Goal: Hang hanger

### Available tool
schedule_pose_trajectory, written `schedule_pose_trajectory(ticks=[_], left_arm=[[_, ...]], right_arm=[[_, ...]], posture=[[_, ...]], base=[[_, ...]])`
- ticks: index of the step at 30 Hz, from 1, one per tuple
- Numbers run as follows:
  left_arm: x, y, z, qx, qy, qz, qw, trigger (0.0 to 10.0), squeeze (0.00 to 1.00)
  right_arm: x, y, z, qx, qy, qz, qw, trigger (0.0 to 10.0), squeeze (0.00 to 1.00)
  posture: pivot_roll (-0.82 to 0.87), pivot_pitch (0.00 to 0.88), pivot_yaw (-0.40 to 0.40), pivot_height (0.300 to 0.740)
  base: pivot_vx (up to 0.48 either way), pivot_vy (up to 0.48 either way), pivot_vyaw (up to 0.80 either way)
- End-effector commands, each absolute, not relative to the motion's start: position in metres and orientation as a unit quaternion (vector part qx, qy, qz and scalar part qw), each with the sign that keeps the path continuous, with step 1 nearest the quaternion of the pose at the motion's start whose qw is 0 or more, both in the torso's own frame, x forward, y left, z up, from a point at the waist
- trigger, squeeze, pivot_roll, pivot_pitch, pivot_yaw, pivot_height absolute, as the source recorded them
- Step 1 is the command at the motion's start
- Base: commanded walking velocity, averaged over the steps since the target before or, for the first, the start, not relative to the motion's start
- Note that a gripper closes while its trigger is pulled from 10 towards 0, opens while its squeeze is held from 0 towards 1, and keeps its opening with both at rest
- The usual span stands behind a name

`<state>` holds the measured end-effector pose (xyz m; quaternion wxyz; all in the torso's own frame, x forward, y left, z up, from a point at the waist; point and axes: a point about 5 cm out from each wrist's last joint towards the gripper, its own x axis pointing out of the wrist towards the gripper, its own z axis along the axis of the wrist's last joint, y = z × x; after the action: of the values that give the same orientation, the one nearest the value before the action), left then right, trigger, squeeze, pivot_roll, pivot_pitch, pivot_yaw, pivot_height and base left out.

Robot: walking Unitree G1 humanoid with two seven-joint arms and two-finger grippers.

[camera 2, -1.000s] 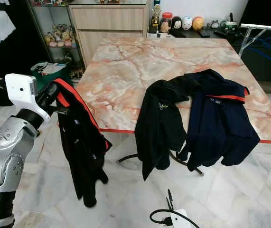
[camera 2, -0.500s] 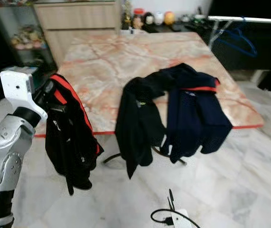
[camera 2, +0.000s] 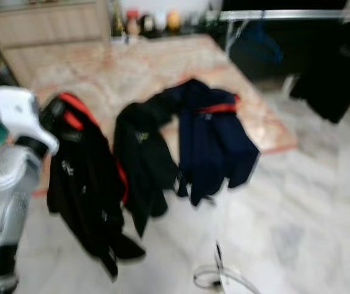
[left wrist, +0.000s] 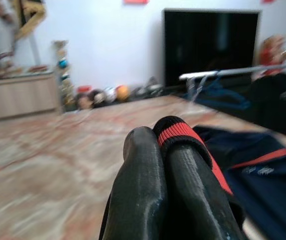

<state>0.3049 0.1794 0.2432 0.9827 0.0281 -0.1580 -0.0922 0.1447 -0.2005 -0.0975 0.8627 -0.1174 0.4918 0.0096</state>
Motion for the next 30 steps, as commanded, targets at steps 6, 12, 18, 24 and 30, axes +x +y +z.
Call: schedule_pose_trajectory(ticks=[6, 12, 18, 24, 30], left_arm=[[0.305, 0.187, 0.251, 0.032, -0.173, -0.077, 0.981, 10.0, 0.00], [0.309, 0.191, 0.262, 0.030, -0.185, -0.057, 0.981, 10.0, 0.00], [0.316, 0.191, 0.285, 0.034, -0.232, -0.054, 0.971, 10.0, 0.00], [0.318, 0.201, 0.305, 0.034, -0.274, -0.028, 0.961, 10.0, 0.00], [0.316, 0.213, 0.297, 0.065, -0.255, -0.025, 0.964, 10.0, 0.00]], right_arm=[[0.142, -0.194, -0.099, -0.109, 0.494, 0.016, 0.862, 10.0, 0.00], [0.142, -0.194, -0.099, -0.109, 0.493, 0.018, 0.863, 10.0, 0.00], [0.143, -0.194, -0.099, -0.109, 0.491, 0.017, 0.864, 10.0, 0.00], [0.144, -0.193, -0.099, -0.104, 0.485, 0.012, 0.868, 10.0, 0.00], [0.144, -0.192, -0.099, -0.103, 0.484, 0.011, 0.869, 10.0, 0.00]], posture=[[0.09, 0.000, 0.010, 0.740], [0.10, 0.000, 0.007, 0.740], [0.10, 0.000, 0.008, 0.740], [0.09, 0.000, 0.014, 0.740], [0.10, 0.000, 0.013, 0.740]], base=[[0.000, 0.000, 0.00], [0.000, 0.000, 0.00], [0.000, 0.000, 0.00], [0.000, 0.000, 0.00], [0.175, 0.000, 0.00]])
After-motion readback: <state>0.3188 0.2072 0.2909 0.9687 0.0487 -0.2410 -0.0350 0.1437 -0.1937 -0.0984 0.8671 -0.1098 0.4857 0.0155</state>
